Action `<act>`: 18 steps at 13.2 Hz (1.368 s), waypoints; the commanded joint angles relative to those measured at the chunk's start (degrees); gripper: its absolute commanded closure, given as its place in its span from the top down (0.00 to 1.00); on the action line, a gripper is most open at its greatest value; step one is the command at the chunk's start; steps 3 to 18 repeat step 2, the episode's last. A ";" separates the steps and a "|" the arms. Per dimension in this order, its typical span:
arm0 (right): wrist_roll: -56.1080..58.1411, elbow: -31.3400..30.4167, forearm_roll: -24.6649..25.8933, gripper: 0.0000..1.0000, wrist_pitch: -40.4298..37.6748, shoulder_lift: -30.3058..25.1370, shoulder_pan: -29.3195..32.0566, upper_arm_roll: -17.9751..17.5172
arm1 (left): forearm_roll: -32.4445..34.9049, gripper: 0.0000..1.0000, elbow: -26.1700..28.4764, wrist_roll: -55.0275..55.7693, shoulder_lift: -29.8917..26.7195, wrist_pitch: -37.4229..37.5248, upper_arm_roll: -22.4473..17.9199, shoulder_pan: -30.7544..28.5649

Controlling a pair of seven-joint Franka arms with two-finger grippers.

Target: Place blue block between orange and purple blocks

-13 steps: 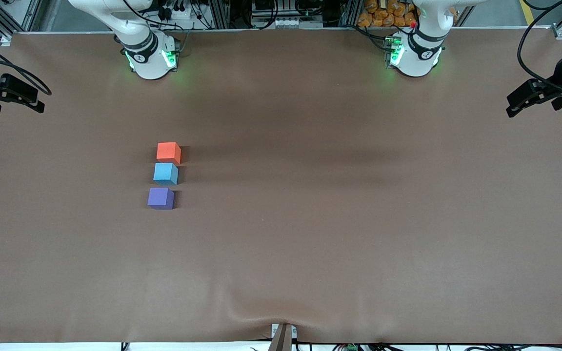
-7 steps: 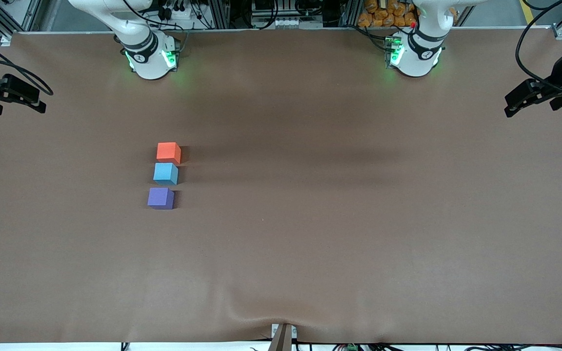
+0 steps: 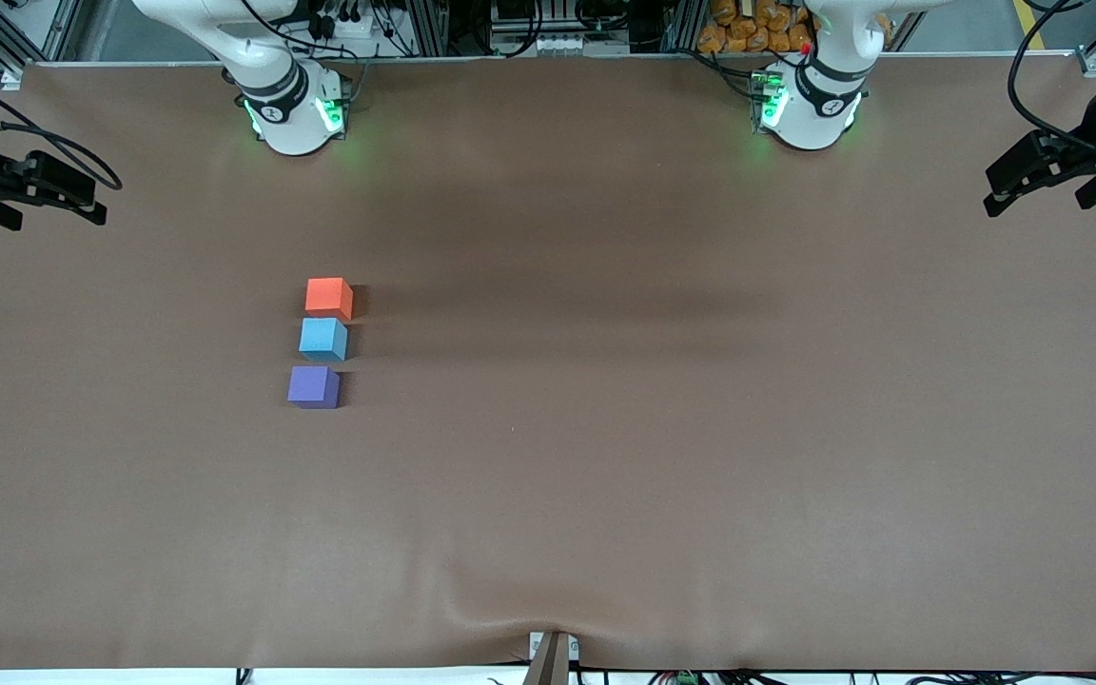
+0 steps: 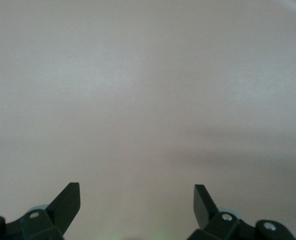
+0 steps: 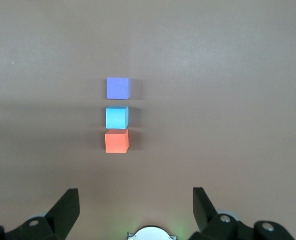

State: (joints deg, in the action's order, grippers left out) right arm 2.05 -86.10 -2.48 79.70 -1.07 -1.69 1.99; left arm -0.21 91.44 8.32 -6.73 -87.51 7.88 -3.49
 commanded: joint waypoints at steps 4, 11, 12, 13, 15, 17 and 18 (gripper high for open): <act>0.85 1.55 0.19 1.00 -0.69 0.63 -0.33 1.09 | -1.63 1.00 -1.00 -1.03 -0.13 1.12 0.03 -0.11; 0.85 1.55 0.19 1.00 -0.69 0.63 -0.33 1.09 | -1.63 1.00 -1.00 -1.03 -0.13 1.12 0.03 -0.11; 0.85 1.55 0.19 1.00 -0.69 0.63 -0.33 1.09 | -1.63 1.00 -1.00 -1.03 -0.13 1.12 0.03 -0.11; 0.85 1.55 0.19 1.00 -0.69 0.63 -0.33 1.09 | -1.63 1.00 -1.00 -1.03 -0.13 1.12 0.03 -0.11; 0.85 1.55 0.19 1.00 -0.69 0.63 -0.33 1.09 | -1.63 1.00 -1.00 -1.03 -0.13 1.12 0.03 -0.11; 0.85 1.55 0.19 1.00 -0.69 0.63 -0.33 1.09 | -1.63 1.00 -1.00 -1.03 -0.13 1.12 0.03 -0.11; 0.85 1.55 0.19 1.00 -0.69 0.63 -0.33 1.09 | -1.63 1.00 -1.00 -1.03 -0.13 1.12 0.03 -0.11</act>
